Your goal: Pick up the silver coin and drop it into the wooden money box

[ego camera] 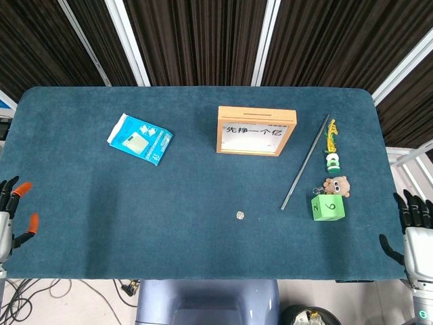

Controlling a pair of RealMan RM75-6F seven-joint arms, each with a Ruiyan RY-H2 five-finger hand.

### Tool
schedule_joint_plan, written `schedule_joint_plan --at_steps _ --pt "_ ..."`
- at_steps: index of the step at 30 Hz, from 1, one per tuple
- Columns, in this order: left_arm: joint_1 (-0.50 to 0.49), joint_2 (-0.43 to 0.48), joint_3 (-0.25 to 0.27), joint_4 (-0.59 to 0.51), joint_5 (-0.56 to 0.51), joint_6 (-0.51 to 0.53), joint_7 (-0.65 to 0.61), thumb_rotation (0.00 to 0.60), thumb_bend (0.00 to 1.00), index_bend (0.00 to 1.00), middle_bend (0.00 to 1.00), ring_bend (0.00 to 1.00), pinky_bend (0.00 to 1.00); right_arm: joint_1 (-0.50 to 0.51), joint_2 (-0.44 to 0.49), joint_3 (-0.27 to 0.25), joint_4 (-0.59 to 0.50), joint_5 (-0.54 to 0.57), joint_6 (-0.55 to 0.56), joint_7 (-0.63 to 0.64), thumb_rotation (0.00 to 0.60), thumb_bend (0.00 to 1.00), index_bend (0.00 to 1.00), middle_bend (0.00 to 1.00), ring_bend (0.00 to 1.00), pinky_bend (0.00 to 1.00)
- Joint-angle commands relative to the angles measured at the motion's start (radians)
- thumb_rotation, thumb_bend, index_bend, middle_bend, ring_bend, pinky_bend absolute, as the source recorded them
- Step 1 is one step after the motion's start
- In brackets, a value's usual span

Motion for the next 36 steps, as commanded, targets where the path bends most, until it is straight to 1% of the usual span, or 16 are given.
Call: schedule_joint_plan --at_steps 1,8,11,15,19,23,26,31,36 --pt "0.001 0.000 0.003 0.001 -0.002 -0.004 0.006 0.600 0.44 0.18 0.03 0.00 0.00 0.010 0.003 -0.009 0.015 -0.003 -0.027 0.015 0.600 0.37 0.00 0.02 0.00 0.00" --pt "0.001 0.002 0.003 -0.005 -0.011 -0.012 0.014 0.600 0.44 0.18 0.03 0.00 0.00 0.014 -0.003 -0.005 0.009 0.021 -0.050 0.030 0.600 0.37 0.00 0.02 0.00 0.00" --pt "-0.001 0.002 0.001 -0.007 -0.019 -0.019 0.013 0.600 0.44 0.18 0.03 0.00 0.00 0.014 0.008 -0.008 -0.016 0.020 -0.063 0.072 0.600 0.37 0.00 0.02 0.00 0.00" --pt "-0.003 0.005 0.003 -0.012 -0.030 -0.034 0.017 0.600 0.44 0.18 0.03 0.00 0.00 0.016 0.023 -0.015 -0.023 -0.009 -0.069 0.128 0.600 0.37 0.01 0.02 0.00 0.00" --pt "0.002 0.008 0.003 -0.017 -0.024 -0.022 0.021 0.600 0.44 0.18 0.03 0.00 0.00 0.018 0.022 -0.027 -0.022 -0.033 -0.075 0.150 0.600 0.37 0.01 0.02 0.00 0.00" --pt "0.006 0.006 0.004 -0.024 -0.033 -0.023 0.022 0.600 0.44 0.18 0.03 0.00 0.00 0.025 0.032 -0.039 -0.046 -0.057 -0.094 0.191 0.600 0.37 0.03 0.02 0.00 0.00" --pt "0.005 0.006 0.002 -0.028 -0.040 -0.026 0.027 0.600 0.44 0.18 0.03 0.00 0.00 0.043 0.045 -0.042 -0.065 -0.078 -0.118 0.191 0.600 0.37 0.06 0.02 0.00 0.00" --pt "0.006 0.004 0.005 -0.029 -0.035 -0.025 0.034 0.600 0.44 0.19 0.03 0.00 0.00 0.111 0.046 -0.025 -0.103 -0.070 -0.215 0.161 0.600 0.37 0.16 0.02 0.00 0.00" --pt "0.007 0.007 0.004 -0.033 -0.039 -0.027 0.029 0.600 0.44 0.20 0.03 0.00 0.00 0.197 0.000 0.010 -0.121 -0.007 -0.345 0.166 0.600 0.37 0.24 0.02 0.00 0.00"
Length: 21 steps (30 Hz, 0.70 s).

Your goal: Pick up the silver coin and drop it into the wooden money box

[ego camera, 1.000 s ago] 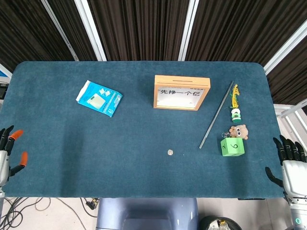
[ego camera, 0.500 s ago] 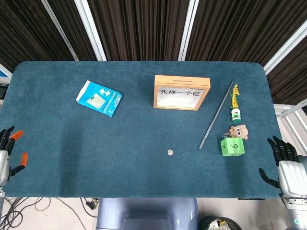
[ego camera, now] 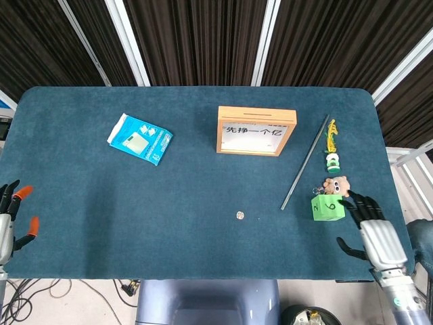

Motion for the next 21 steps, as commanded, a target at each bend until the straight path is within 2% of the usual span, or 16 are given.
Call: schedule_joint_plan --at_steps 1,11,21 --pt "0.000 0.001 -0.001 -0.001 -0.003 -0.002 -0.003 0.600 0.44 0.20 0.03 0.00 0.00 0.080 -0.047 0.038 -0.010 0.063 -0.105 -0.003 0.600 0.37 0.25 0.02 0.00 0.00" --pt "-0.004 0.006 -0.006 -0.006 -0.021 -0.020 -0.009 0.600 0.44 0.21 0.03 0.00 0.00 0.230 -0.225 0.119 0.083 0.190 -0.227 -0.160 0.600 0.37 0.31 0.02 0.00 0.00" --pt "-0.006 0.013 -0.007 -0.014 -0.037 -0.036 -0.013 0.600 0.44 0.21 0.03 0.00 0.00 0.306 -0.396 0.117 0.181 0.254 -0.259 -0.290 0.600 0.38 0.35 0.02 0.00 0.00"
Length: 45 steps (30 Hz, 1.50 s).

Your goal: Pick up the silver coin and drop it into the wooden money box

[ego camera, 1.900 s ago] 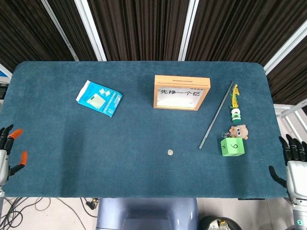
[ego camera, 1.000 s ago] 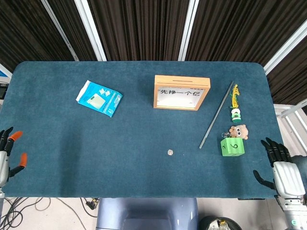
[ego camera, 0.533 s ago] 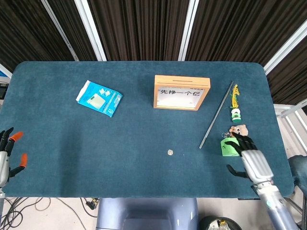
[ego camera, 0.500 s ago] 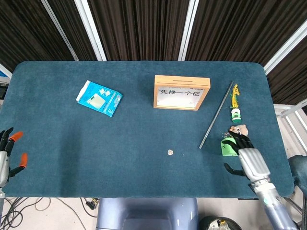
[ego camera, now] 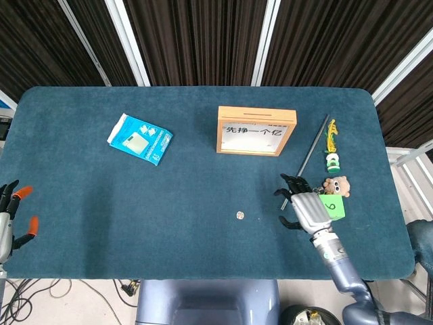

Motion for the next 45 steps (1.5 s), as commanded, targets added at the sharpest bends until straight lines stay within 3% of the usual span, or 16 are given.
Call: schedule_joint_plan --at_steps 1,23,45 --pt "-0.001 0.001 0.000 -0.002 -0.003 -0.004 0.001 0.600 0.44 0.21 0.03 0.00 0.00 0.027 -0.064 -0.010 0.040 0.011 0.000 -0.062 0.600 0.38 0.35 0.02 0.00 0.00" --pt "-0.003 0.007 -0.002 -0.011 -0.018 -0.015 0.004 0.600 0.44 0.26 0.03 0.00 0.00 0.087 -0.230 -0.056 0.143 0.060 -0.034 -0.149 0.600 0.41 0.37 0.02 0.00 0.00" --pt "-0.006 0.008 -0.004 -0.011 -0.025 -0.022 0.003 0.600 0.46 0.26 0.03 0.00 0.00 0.130 -0.308 -0.056 0.214 0.083 -0.062 -0.158 0.600 0.41 0.37 0.02 0.00 0.00"
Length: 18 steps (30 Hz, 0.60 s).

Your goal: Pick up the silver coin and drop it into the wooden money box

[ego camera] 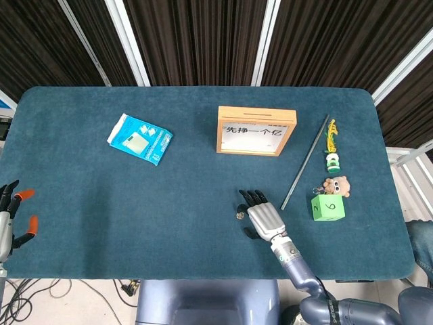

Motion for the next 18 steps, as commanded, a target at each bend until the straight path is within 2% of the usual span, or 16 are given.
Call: schedule_joint_plan --at_steps 1,18 --pt "-0.001 0.000 0.000 0.000 0.001 0.000 0.000 0.600 0.46 0.26 0.03 0.00 0.00 0.002 -0.006 0.000 0.005 0.003 0.000 0.003 0.600 0.41 0.37 0.02 0.00 0.00" --pt "-0.002 -0.001 -0.001 0.002 0.000 0.000 0.002 0.600 0.46 0.26 0.03 0.00 0.00 0.007 -0.012 -0.003 0.020 0.023 -0.001 0.004 0.600 0.41 0.37 0.02 0.00 0.00"
